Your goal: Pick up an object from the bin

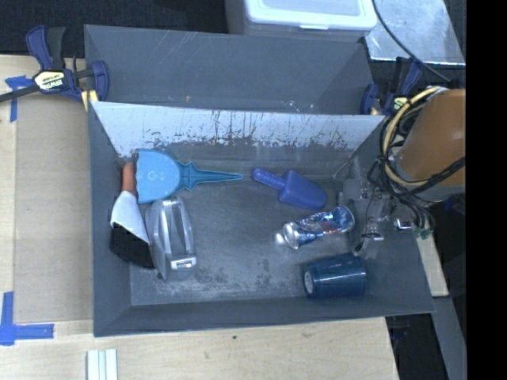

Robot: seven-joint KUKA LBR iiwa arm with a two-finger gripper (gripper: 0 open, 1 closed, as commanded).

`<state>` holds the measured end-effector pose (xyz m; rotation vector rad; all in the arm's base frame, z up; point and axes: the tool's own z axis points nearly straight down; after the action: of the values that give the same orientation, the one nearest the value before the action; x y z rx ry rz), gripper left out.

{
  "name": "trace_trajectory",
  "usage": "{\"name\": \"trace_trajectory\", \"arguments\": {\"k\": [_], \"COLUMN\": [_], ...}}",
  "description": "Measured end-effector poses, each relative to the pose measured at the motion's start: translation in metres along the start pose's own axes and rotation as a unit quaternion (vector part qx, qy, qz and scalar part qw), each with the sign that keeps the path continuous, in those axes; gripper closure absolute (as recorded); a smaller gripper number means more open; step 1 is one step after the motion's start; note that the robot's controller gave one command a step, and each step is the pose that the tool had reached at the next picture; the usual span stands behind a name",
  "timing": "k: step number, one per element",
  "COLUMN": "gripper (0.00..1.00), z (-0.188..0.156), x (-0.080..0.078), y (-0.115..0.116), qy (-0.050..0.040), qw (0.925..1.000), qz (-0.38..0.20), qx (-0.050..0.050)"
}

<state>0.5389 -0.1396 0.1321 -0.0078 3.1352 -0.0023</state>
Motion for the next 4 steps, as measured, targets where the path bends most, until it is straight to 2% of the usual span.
{"name": "trace_trajectory", "arguments": {"k": [1,2,3,4], "gripper": [0.00,0.00,0.00,0.00], "z": [-0.059,0.036,0.030,0.041], "x": [-0.004,-0.031,-0.005,-0.016], "y": [0.019,0.011,0.046,0.039], "qy": [-0.0047,-0.0023,-0.0149,-0.0130], "qw": [0.9797,0.9925,0.9943,0.9946], "qz": [-0.201,-0.122,-0.106,-0.103], "qx": [0.001,0.001,0.003,0.003]}}
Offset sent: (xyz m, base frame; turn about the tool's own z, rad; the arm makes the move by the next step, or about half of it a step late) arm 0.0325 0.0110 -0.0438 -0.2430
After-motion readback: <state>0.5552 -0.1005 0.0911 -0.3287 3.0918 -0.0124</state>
